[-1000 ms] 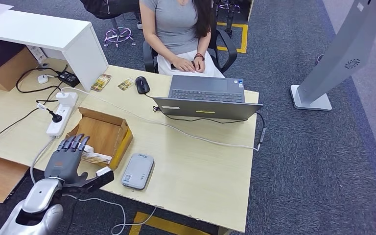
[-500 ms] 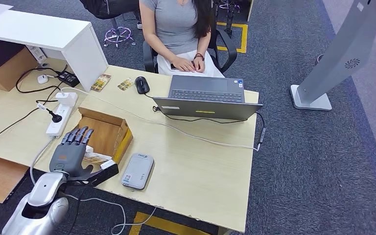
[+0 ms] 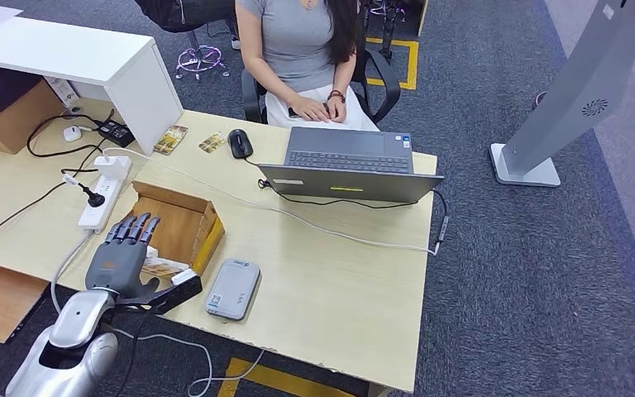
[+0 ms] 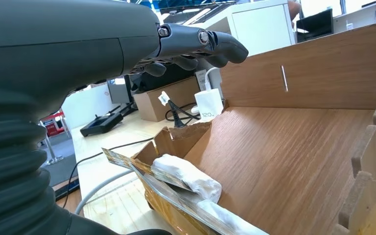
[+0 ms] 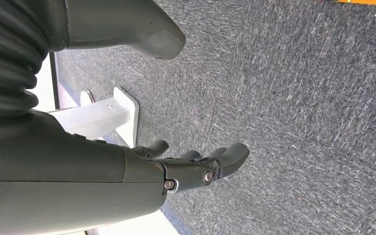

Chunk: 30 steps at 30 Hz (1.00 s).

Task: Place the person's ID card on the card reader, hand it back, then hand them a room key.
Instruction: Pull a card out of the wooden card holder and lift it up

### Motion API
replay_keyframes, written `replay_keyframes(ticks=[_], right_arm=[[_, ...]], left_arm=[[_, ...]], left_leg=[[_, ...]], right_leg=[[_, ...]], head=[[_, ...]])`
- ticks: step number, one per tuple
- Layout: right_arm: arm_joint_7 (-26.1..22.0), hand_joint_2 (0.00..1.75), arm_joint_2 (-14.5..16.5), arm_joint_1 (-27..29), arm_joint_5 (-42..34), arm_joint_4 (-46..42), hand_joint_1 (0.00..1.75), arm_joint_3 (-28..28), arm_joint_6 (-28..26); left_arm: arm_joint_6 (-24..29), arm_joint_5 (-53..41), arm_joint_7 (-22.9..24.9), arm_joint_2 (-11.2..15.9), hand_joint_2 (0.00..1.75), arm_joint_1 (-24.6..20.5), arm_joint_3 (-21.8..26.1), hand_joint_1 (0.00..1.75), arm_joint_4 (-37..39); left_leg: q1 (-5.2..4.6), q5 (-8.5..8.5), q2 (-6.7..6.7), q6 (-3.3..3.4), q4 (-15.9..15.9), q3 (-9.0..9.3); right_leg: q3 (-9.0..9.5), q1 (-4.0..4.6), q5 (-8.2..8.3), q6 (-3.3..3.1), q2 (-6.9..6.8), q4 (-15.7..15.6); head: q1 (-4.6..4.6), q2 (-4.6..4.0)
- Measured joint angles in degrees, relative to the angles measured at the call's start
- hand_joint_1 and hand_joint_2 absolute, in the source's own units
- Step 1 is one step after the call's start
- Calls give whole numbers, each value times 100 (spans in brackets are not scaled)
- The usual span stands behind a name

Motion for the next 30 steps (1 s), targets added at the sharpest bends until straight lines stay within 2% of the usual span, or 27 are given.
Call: replay_keyframes(ticks=[22,26,30], right_arm=[[0,175,-4,0,4,-1,0,0,0],[0,175,-4,0,4,-2,0,0,0],[0,175,-5,0,5,-2,0,0,0]], left_arm=[[-5,9,0,2,175,0,-56,0,0],[-13,17,-2,2,175,0,-61,175,0],[-157,147,-55,11,175,4,-72,175,0]], left_leg=[[0,0,0,0,0,0],[0,0,0,0,0,0],[0,0,0,0,0,0]], right_leg=[[0,0,0,0,0,0],[0,0,0,0,0,0],[1,0,0,0,0,0]], head=[[0,0],[0,0],[0,0]])
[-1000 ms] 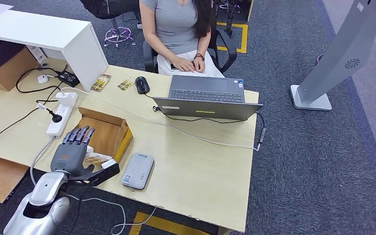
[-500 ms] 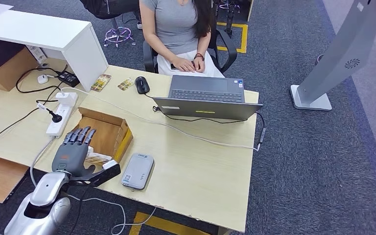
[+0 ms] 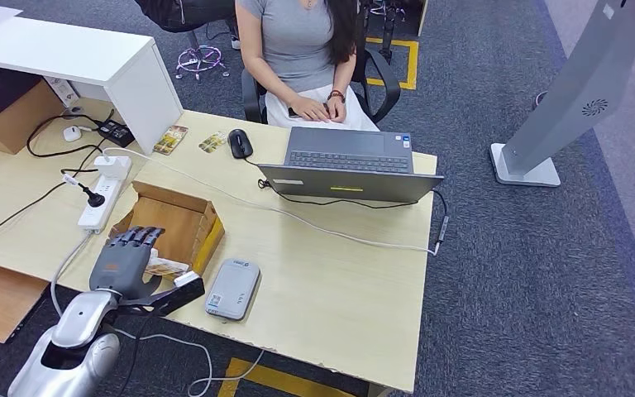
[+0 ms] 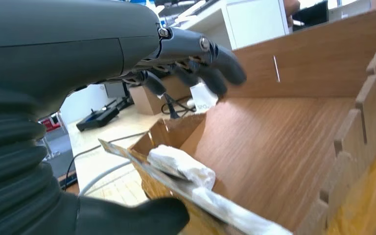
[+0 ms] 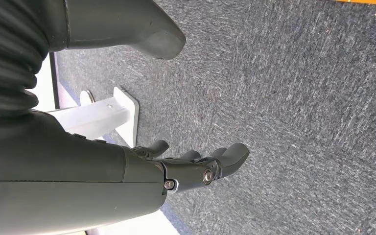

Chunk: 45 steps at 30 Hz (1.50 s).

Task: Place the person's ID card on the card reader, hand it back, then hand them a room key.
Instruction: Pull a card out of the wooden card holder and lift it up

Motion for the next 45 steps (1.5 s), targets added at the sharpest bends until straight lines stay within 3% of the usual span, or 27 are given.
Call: replay_keyframes(ticks=[39,45], right_arm=[[0,175,-9,1,7,0,0,0,17],[-73,175,-11,1,92,0,0,0,2]], left_arm=[[-211,408,-67,101,175,28,-7,175,-111],[-296,450,-37,152,175,-349,-11,175,-352]], left_leg=[[0,0,0,0,0,0],[0,3,-2,1,1,0]], right_leg=[[0,0,0,0,0,0],[-1,0,3,2,-2,0]], head=[[-1,0],[-1,0]])
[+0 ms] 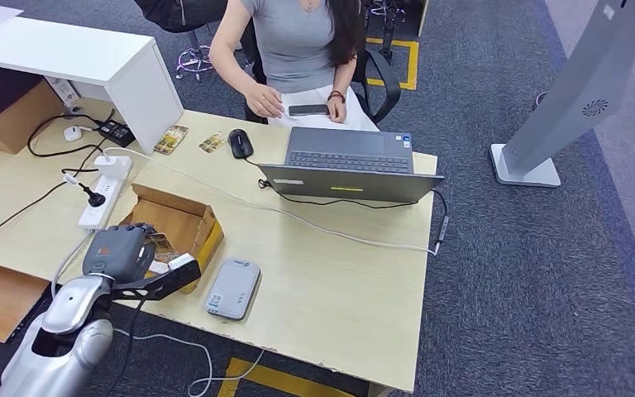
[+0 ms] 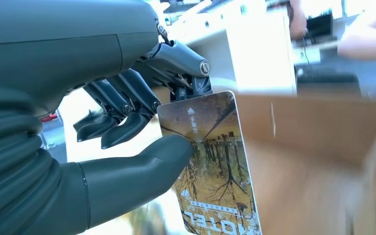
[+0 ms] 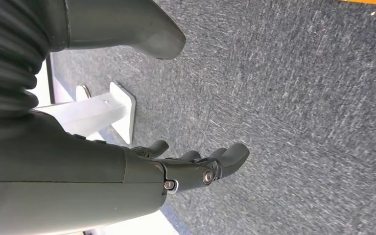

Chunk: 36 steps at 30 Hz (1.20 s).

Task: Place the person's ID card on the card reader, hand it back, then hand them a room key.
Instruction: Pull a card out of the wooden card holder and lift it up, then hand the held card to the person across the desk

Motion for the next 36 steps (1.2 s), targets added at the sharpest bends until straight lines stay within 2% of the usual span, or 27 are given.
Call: replay_keyframes(ticks=[3,10,16,30,32,36], right_arm=[[-27,175,-2,1,8,0,0,0,-3],[-69,175,-2,1,12,0,0,0,-11],[-147,175,-9,0,20,0,0,0,-25],[-198,175,-27,-1,108,0,0,0,-34],[-207,175,-32,-4,121,0,0,0,-27],[-216,175,-46,-13,179,0,0,0,10]], left_arm=[[-53,22,13,37,175,-253,-8,175,-89],[-41,35,19,81,175,-436,-72,175,-148],[-37,96,49,89,175,-848,-128,175,-148],[-43,-7,143,115,175,-1454,-258,175,10],[-94,-138,228,141,175,-1621,-310,175,99],[-242,-273,316,197,175,-2242,-439,175,451]], left_leg=[[0,2,3,-2,0,0],[0,3,4,-3,0,-1],[0,5,4,-3,0,0],[0,7,6,0,1,-3],[1,10,4,2,1,-5],[2,15,2,4,1,-8]], right_leg=[[8,0,5,1,4,1],[-3,0,6,-1,7,0],[3,0,8,-1,6,1],[-3,0,10,-2,9,1],[-10,2,10,-2,5,1],[-4,3,15,-3,2,1]], head=[[-1,0],[0,0],[0,0],[0,0],[0,0],[1,0]])
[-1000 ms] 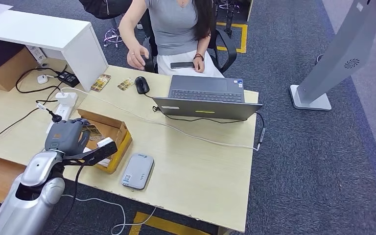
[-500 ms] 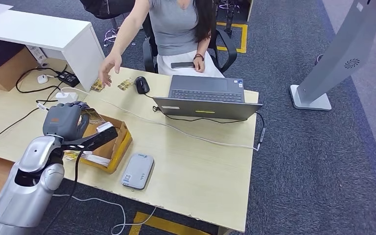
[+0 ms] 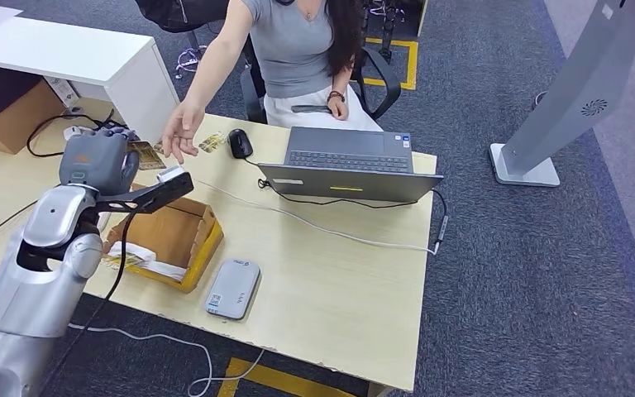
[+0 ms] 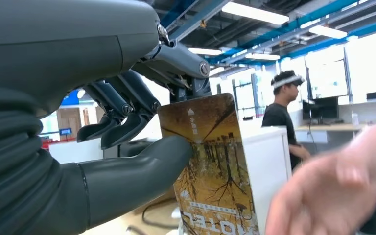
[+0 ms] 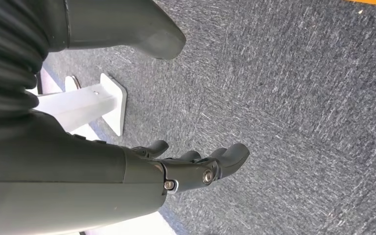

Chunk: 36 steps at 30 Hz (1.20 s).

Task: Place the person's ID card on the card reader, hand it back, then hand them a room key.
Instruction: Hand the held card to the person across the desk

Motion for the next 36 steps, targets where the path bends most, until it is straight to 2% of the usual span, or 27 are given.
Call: replay_keyframes(ticks=[5,9,25,29,36], right_arm=[[27,175,-6,-3,30,0,0,0,42],[62,175,-6,-3,28,0,0,0,50],[126,175,-10,-3,37,0,0,0,99],[144,175,-10,-3,40,0,0,0,105],[168,175,-10,-3,61,0,0,0,105]], left_arm=[[-146,-183,90,-11,175,-575,-204,175,415],[-152,-261,120,-17,175,-786,-322,175,649],[-115,-328,144,30,175,-916,-409,175,946],[-57,-344,155,30,175,-905,-422,0,959],[199,-426,194,20,175,-797,-422,0,954]], left_leg=[[-1,3,2,-1,0,-1],[-1,3,3,-1,0,-2],[-1,2,7,-1,0,-5],[-1,2,7,-1,0,-5],[-1,3,6,-2,0,-5]], right_leg=[[3,0,5,-2,3,0],[2,0,5,-2,5,0],[0,0,5,-2,9,0],[0,0,5,-2,9,0],[0,0,5,-2,8,1]], head=[[0,0],[-1,0],[-1,0],[-1,0],[-1,0]])
